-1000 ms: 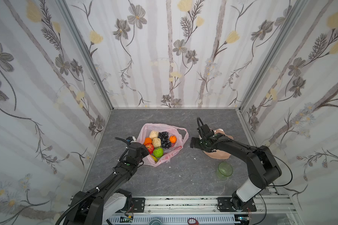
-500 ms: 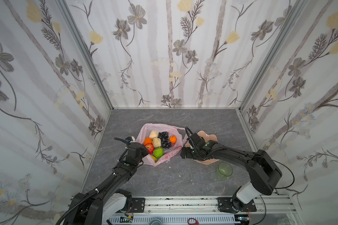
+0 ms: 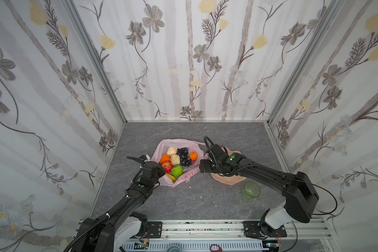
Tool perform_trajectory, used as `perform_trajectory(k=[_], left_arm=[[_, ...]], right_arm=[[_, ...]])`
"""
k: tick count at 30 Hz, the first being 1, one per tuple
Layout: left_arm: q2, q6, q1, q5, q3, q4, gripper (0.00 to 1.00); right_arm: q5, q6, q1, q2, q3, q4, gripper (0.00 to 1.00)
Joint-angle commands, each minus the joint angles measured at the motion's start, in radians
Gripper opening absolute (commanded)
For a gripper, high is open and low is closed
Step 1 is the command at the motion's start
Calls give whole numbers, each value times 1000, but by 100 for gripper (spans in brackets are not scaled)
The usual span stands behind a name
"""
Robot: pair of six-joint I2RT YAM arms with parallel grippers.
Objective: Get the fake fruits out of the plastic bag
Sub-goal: 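Reach the right gripper into the bag toward the red apple while the left holds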
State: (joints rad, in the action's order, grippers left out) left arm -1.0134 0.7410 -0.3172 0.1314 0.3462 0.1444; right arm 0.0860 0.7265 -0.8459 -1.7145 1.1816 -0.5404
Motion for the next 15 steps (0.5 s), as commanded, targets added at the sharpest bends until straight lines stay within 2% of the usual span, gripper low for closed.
perform_trajectory(k=[1,8,15], left_arm=[[6,23,1,18,-15,0,9],[27,38,38,20,-49,-5,9],[52,17,62,9,-71,-5,9]], right_arm=[[72,-37,-38,-20,86,-30,97],[33,-90,-87,-199,340,20,92],[7,-135,-101,-424,607,-4,86]])
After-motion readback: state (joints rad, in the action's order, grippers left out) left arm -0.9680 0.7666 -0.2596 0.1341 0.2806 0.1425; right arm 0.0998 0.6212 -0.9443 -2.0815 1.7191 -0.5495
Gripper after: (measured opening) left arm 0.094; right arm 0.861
